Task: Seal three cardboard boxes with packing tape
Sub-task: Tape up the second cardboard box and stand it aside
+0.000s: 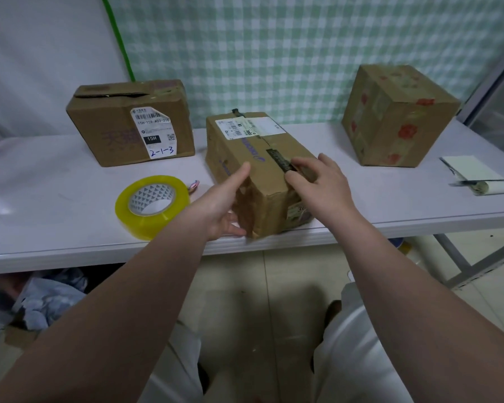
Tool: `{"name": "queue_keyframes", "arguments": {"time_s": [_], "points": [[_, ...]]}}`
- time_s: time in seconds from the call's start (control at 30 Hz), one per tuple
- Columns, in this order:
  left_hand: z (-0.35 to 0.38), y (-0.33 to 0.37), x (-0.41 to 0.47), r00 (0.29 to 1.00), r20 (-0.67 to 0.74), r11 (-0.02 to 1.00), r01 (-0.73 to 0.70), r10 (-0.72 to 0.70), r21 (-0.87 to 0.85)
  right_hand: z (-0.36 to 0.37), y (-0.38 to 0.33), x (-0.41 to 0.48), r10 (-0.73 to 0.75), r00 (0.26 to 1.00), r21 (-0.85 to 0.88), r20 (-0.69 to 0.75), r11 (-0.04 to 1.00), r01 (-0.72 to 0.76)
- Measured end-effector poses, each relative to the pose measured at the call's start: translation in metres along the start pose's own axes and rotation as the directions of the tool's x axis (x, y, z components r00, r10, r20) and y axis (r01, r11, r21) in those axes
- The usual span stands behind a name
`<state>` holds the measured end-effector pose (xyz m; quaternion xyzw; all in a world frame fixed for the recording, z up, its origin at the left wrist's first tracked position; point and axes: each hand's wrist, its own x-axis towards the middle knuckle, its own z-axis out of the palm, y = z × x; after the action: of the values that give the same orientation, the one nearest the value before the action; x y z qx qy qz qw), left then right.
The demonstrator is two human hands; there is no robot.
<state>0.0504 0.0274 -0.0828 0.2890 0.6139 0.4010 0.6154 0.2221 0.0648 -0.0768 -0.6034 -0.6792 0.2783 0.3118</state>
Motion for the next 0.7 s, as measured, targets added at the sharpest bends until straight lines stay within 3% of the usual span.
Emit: {"name": "queue_keyframes", "arguments": {"time_s": [0.23,0.27,0.33,0.4,0.5,0.57,0.7], "points": [[-0.003,0.019,-0.009,0.983,-0.054,0.939,-0.151,0.176,0.309,-0.003,0.000,-0.005,-0.062,0.985,-0.185,-0.160,0.982,0.032],[-0.003,0.023,-0.011,0.965,-0.091,0.898,-0.190,0.244,0.396,-0.002,-0.001,-0.007,-0.084,0.982,-0.205,-0.167,0.978,0.048],[-0.002,0.030,-0.005,0.892,-0.150,0.718,-0.234,0.427,0.656,0.002,-0.005,-0.011,-0.123,0.979,-0.199,-0.164,0.976,0.090],[0.003,0.034,0.005,0.848,-0.147,0.520,-0.168,0.510,0.838,0.008,-0.012,-0.016,-0.161,0.977,-0.136,-0.142,0.981,0.142],[0.011,0.030,0.018,0.881,-0.101,0.375,-0.091,0.463,0.922,0.013,-0.018,-0.021,-0.195,0.978,-0.020,-0.071,0.981,0.194],[0.011,0.028,0.026,0.866,-0.059,0.312,-0.116,0.497,0.943,0.009,-0.017,-0.019,-0.178,0.978,-0.018,-0.112,0.984,0.177],[0.011,0.028,0.023,0.783,0.056,0.274,-0.283,0.620,0.919,-0.004,-0.002,-0.005,-0.174,0.945,-0.290,-0.277,0.953,0.091]]}}
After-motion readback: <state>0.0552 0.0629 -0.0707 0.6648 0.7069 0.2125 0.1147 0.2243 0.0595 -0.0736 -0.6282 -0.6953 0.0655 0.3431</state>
